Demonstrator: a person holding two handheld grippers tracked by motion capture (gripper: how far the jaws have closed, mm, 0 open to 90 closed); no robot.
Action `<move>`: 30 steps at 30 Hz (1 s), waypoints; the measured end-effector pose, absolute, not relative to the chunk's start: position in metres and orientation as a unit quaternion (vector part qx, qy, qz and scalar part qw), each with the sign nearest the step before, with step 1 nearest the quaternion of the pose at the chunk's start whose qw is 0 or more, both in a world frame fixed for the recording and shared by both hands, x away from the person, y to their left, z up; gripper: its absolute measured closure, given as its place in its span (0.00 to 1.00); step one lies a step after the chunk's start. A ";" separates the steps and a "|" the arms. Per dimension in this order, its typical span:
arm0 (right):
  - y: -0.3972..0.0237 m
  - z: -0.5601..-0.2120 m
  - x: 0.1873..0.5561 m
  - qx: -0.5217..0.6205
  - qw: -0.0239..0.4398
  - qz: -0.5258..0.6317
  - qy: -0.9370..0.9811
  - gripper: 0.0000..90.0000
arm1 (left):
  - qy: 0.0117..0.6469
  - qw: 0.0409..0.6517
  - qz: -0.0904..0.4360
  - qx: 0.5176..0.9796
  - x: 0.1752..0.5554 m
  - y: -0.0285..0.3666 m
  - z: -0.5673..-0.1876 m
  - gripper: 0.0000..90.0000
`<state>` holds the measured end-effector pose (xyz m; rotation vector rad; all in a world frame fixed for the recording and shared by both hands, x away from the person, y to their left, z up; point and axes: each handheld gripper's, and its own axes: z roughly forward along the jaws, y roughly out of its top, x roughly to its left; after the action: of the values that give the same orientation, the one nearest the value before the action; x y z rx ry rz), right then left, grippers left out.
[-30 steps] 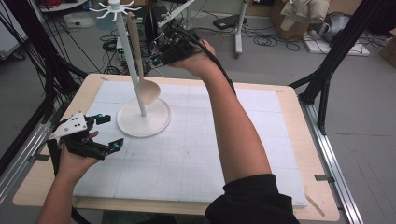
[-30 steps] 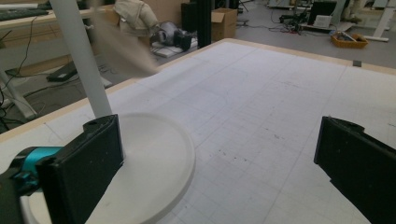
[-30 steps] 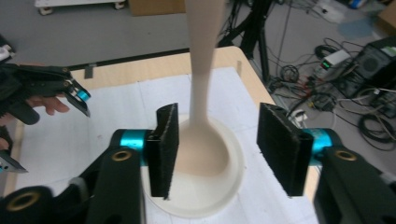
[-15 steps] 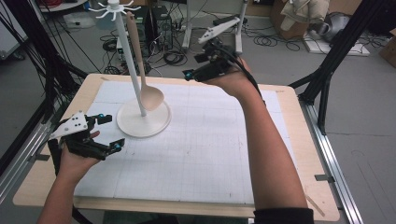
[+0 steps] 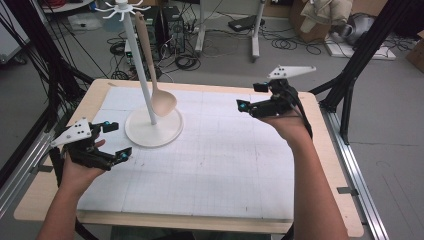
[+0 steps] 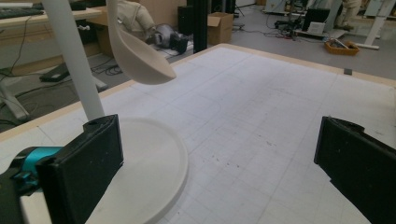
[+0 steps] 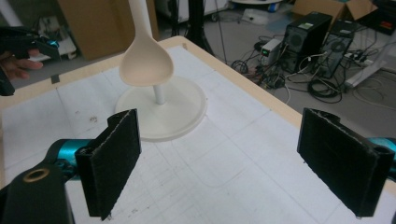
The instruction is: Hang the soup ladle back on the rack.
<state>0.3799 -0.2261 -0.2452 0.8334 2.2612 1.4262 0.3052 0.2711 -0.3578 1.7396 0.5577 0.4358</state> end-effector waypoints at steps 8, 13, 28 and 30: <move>-0.255 -0.285 0.356 0.328 0.180 0.527 0.763 0.08 | 0.233 0.588 0.182 0.753 0.309 0.267 -0.359 0.02; -0.266 -0.307 0.347 0.351 0.172 0.530 0.752 0.02 | 0.231 0.586 0.180 0.756 0.311 0.266 -0.360 0.02; -0.276 -0.373 0.334 0.372 0.174 0.523 0.747 0.02 | 0.238 0.590 0.173 0.752 0.318 0.265 -0.372 0.02; -0.275 -0.378 0.334 0.375 0.167 0.524 0.746 0.02 | 0.239 0.593 0.171 0.750 0.319 0.265 -0.372 0.02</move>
<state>0.3340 -0.2754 -0.3781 1.0685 2.1236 1.4908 0.3185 0.2651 -0.3720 1.7431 0.5548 0.3978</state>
